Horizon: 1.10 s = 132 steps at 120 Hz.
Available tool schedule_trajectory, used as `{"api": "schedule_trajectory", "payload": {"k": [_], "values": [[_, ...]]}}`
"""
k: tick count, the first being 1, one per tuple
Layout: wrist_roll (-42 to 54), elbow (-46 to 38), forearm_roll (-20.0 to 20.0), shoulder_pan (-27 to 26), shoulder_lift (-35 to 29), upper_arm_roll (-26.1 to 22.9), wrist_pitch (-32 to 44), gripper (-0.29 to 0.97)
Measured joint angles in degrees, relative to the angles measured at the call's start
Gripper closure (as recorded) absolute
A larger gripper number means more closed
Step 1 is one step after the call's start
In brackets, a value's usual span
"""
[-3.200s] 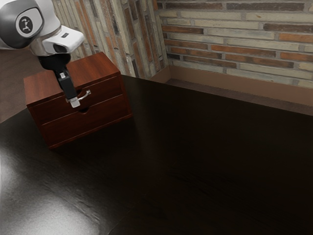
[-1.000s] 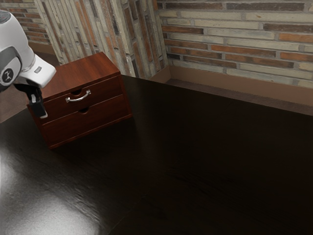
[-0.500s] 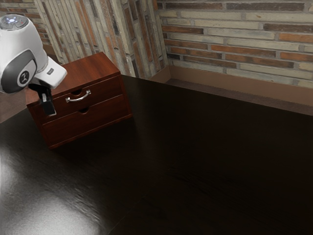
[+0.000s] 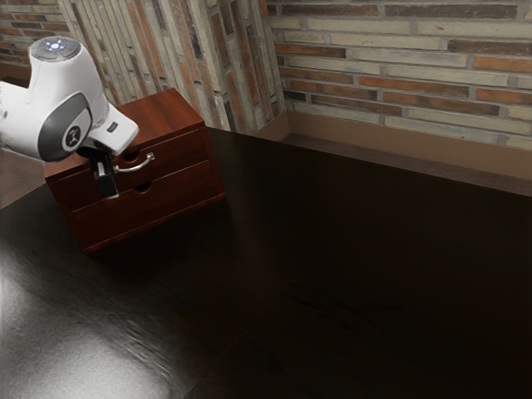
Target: Pull the drawer handle with one arm to open the drawer
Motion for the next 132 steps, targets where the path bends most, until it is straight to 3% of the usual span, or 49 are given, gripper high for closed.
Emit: {"api": "schedule_trajectory", "payload": {"k": [39, 102, 117, 132], "values": [[0.23, 5.88, -1.3, 0.05, 7.24, -0.42, 0.64, 0.0], [0.57, 8.04, -2.33, 0.22, 10.84, -1.75, 1.25, -0.01], [0.63, 7.6, -2.43, -0.22, 10.34, -1.79, 1.24, 0.06], [0.65, 6.75, -2.4, -0.52, 9.2, -1.83, 1.25, 0.04]]}}
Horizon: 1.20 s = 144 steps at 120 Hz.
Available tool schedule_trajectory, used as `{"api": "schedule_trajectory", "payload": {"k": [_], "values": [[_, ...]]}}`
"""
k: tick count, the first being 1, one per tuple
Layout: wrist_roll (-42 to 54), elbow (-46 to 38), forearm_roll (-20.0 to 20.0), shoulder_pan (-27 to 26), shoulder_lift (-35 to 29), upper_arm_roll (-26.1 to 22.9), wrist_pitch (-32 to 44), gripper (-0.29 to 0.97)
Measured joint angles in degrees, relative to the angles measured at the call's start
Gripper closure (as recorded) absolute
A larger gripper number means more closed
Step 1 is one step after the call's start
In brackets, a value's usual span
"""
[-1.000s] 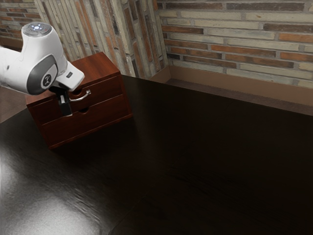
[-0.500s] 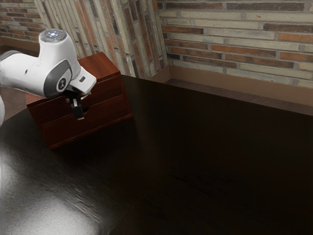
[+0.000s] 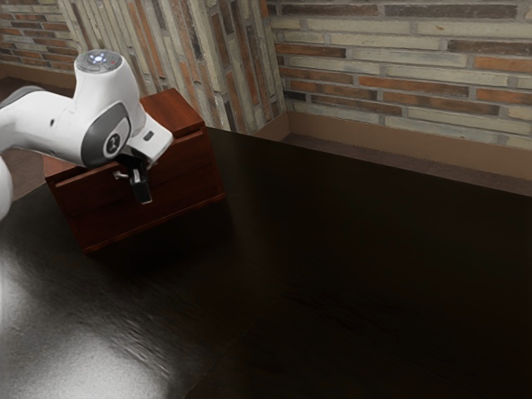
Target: Pull the drawer handle with one arm to open the drawer
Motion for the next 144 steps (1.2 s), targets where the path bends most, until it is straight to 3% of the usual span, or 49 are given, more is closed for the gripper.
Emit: {"api": "schedule_trajectory", "payload": {"k": [19, 45, 91, 144], "values": [[-0.01, -2.79, 0.01, -0.15, -1.44, -0.01, 0.06, 0.0], [-0.03, -7.0, -0.12, -2.17, -5.48, 0.31, -0.02, 0.13], [-0.36, -15.39, 0.02, -6.26, -12.57, 0.71, 0.09, 0.02], [-0.78, -22.94, 0.03, -9.95, -19.51, 0.85, 0.11, 0.01]]}}
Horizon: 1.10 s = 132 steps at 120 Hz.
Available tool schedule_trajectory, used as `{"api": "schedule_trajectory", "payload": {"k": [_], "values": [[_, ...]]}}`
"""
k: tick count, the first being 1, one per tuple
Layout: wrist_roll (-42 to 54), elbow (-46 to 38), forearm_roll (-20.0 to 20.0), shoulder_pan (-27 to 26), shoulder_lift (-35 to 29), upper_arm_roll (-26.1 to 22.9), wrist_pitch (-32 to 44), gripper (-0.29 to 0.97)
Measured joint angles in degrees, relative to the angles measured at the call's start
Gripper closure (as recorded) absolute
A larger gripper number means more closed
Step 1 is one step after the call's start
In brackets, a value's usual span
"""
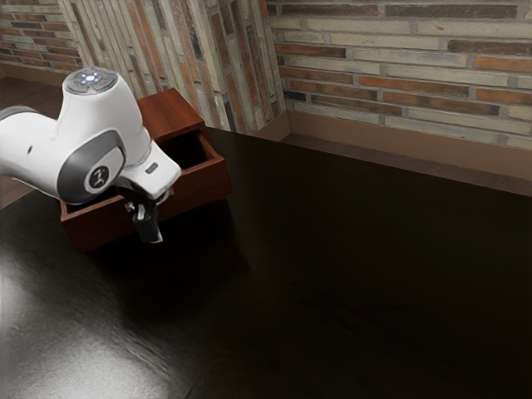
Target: Pull the drawer handle with one arm to open the drawer
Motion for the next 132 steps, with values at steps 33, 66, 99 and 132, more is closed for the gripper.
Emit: {"api": "schedule_trajectory", "payload": {"k": [33, 66, 99, 132], "values": [[-0.28, -4.23, 0.04, -2.28, -4.44, 0.03, -0.02, 0.03], [-0.43, -4.67, -4.21, -1.52, -5.39, 0.06, -0.05, 0.04], [-0.46, -3.18, -4.99, -1.6, -10.23, -0.09, -1.57, 0.01], [-2.54, 21.78, -7.2, -4.35, 1.51, -0.67, -17.38, 0.0]]}}
